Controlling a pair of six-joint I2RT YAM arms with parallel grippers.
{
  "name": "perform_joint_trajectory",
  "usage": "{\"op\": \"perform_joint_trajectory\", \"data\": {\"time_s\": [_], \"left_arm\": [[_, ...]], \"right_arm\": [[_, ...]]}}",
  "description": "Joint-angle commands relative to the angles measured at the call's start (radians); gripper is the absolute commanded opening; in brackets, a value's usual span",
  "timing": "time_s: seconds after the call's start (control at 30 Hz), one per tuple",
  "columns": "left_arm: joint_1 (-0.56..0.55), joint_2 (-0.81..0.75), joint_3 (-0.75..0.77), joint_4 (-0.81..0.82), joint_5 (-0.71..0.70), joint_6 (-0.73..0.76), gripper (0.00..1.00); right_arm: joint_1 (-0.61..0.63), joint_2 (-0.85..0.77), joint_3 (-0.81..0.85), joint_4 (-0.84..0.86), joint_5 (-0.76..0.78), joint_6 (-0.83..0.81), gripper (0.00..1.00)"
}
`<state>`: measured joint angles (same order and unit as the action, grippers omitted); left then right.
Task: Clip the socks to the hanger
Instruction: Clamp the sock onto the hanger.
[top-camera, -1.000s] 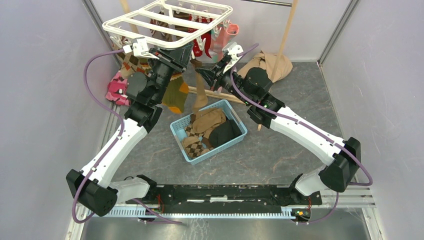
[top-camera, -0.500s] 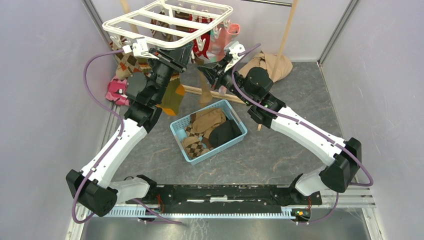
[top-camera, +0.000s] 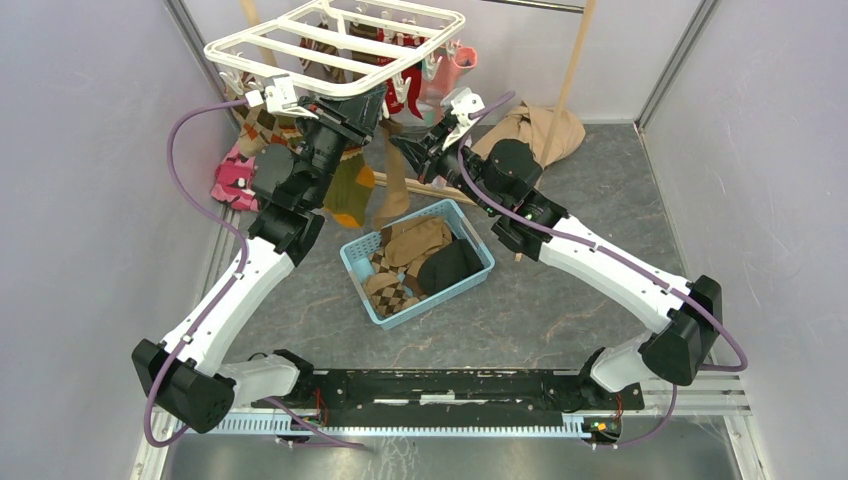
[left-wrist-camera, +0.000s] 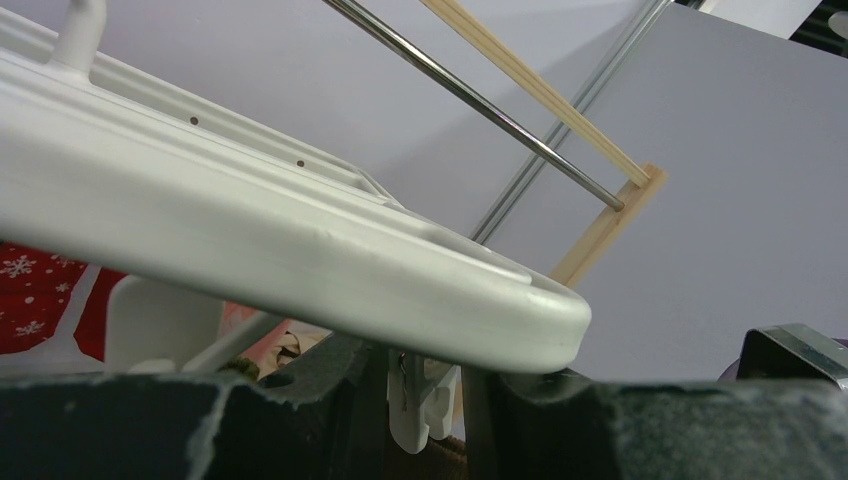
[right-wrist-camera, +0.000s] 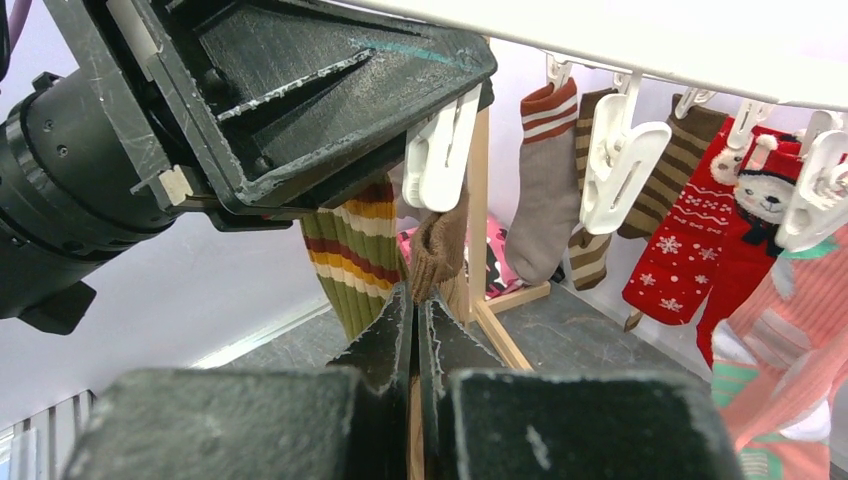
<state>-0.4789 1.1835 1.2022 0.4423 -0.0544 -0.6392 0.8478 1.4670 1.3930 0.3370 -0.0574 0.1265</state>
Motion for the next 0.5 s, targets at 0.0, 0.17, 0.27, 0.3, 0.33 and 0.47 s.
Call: {"op": "perform_joint_trajectory", "data": {"time_s": [0.0, 0.17, 0.27, 0.3, 0.33, 0.47], "left_arm": [[0.005, -0.024, 0.004, 0.013, -0.026, -0.034, 0.21], [0.005, -0.021, 0.003, 0.012, -0.024, -0.038, 0.21], [0.005, -0.021, 0.005, 0.012, -0.025, -0.038, 0.21], [0.005, -0.020, 0.005, 0.012, -0.025, -0.038, 0.21], [0.005, -0.019, 0.005, 0.012, -0.025, -0.037, 0.21], [0.005, -0.019, 0.004, 0.010, -0.027, -0.036, 0.21]], "right_arm": [[0.005, -0.038, 0.056, 0.039, 0.041, -0.023, 0.00], [0.007, -0.036, 0.067, 0.042, 0.050, -0.025, 0.00], [0.008, -0.033, 0.073, 0.042, 0.050, -0.027, 0.00], [0.010, -0.032, 0.076, 0.042, 0.049, -0.027, 0.00], [0.012, -0.029, 0.078, 0.044, 0.050, -0.027, 0.00], [0.022, -0.027, 0.081, 0.045, 0.046, -0.031, 0.00]]}}
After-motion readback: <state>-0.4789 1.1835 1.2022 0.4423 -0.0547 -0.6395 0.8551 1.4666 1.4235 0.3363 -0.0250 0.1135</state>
